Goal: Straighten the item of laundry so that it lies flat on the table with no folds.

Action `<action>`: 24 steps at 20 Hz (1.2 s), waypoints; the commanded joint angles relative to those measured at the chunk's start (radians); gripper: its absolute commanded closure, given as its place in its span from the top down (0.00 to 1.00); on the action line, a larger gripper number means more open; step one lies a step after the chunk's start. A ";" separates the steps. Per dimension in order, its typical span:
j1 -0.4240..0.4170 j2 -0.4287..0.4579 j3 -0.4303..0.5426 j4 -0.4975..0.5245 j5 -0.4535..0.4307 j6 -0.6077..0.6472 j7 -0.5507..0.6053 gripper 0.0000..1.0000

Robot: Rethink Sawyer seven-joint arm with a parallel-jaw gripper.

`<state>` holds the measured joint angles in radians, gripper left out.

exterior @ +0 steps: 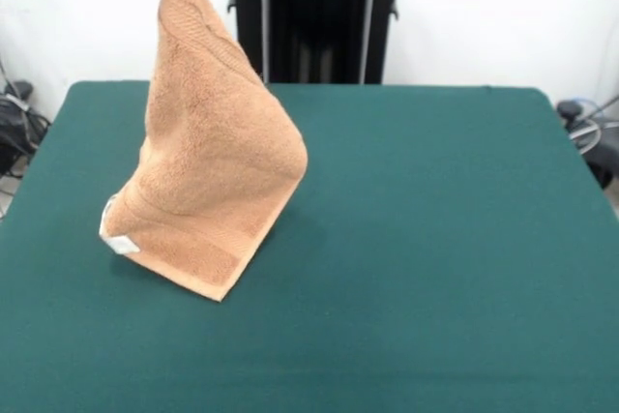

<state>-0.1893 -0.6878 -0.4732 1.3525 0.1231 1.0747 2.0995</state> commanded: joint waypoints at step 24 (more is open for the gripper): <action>-0.029 -0.028 0.132 -0.168 -0.110 0.320 -0.109 0.00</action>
<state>-0.2032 -0.7100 -0.4590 1.1851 0.0636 1.3016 2.0995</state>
